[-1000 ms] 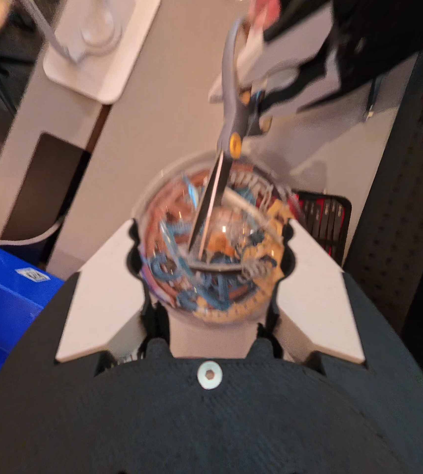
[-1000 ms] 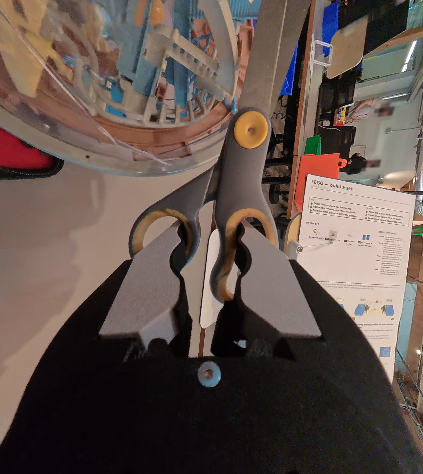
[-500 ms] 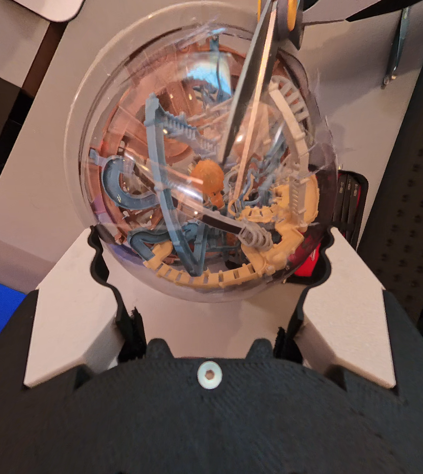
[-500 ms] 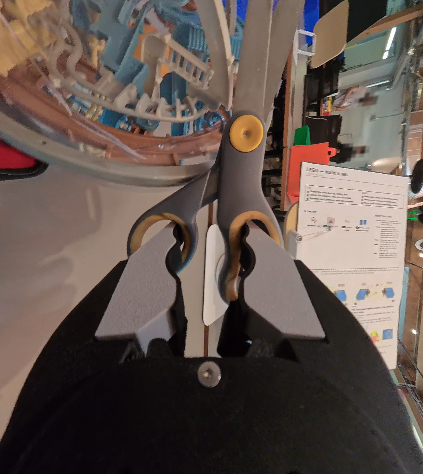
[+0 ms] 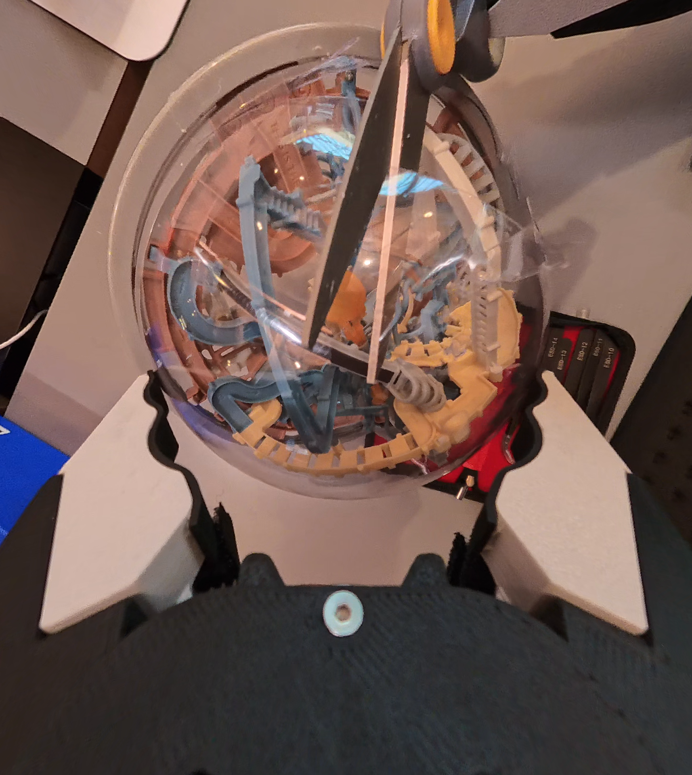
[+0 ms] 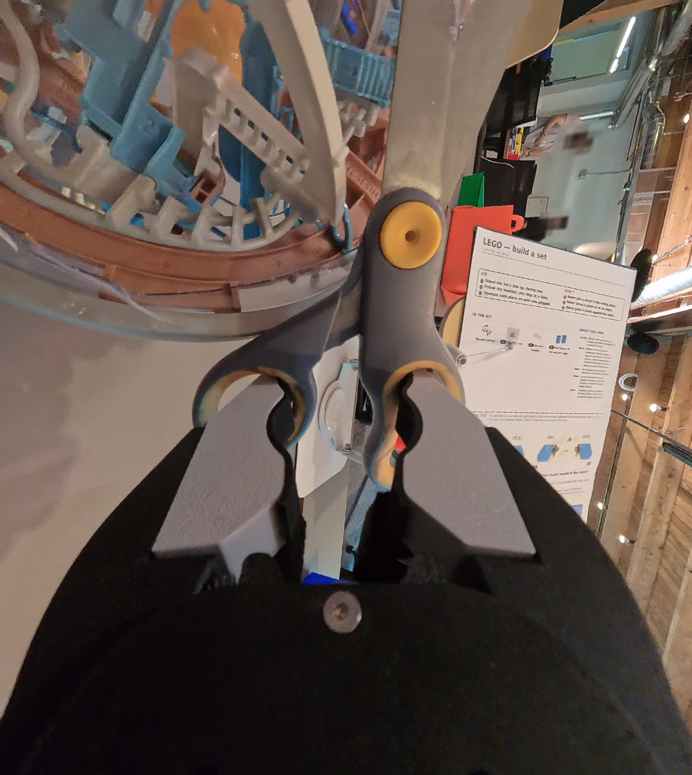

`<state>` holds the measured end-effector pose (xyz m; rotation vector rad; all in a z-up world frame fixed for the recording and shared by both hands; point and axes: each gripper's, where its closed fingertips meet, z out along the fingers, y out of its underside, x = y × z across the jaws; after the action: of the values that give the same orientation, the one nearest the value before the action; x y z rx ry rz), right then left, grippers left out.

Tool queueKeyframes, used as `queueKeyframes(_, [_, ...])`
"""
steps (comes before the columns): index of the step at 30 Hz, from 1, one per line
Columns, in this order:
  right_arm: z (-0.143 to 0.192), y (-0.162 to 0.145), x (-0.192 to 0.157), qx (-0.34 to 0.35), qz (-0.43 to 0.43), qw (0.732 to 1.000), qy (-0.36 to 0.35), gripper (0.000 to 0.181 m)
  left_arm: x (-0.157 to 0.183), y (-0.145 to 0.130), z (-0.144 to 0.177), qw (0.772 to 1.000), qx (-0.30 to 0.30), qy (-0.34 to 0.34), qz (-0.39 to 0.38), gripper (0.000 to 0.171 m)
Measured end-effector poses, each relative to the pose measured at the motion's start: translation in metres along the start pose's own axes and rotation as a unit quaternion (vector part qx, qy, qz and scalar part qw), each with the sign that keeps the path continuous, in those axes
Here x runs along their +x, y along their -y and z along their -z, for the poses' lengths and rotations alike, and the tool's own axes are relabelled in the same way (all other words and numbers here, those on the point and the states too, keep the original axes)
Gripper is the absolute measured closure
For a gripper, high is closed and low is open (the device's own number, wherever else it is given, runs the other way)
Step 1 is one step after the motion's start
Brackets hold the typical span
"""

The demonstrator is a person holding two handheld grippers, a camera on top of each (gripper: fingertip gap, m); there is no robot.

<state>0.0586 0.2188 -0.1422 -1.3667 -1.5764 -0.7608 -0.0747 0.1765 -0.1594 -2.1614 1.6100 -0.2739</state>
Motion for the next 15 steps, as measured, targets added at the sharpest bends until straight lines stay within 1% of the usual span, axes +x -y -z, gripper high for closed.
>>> queueKeyframes(4, [0.004, -0.002, -0.002, -0.006, 0.018, 1.000, 0.003, 0.141, 0.003, 0.000, -0.001, 1.000, -0.015, 0.023, -0.004, 0.013])
queueKeyframes(7, [0.007, -0.004, -0.003, -0.010, 0.031, 0.999, 0.012, 0.144, 0.004, 0.000, -0.001, 0.999, -0.024, 0.028, -0.007, 0.013])
queueKeyframes(12, [0.011, -0.008, -0.010, -0.004, 0.024, 0.999, 0.044, 0.149, 0.004, 0.002, -0.001, 0.999, 0.002, 0.014, -0.032, 0.012])
queueKeyframes(15, [0.010, -0.013, -0.010, 0.001, 0.018, 0.998, 0.057, 0.151, 0.003, 0.008, -0.002, 0.998, 0.037, 0.000, -0.041, 0.013])
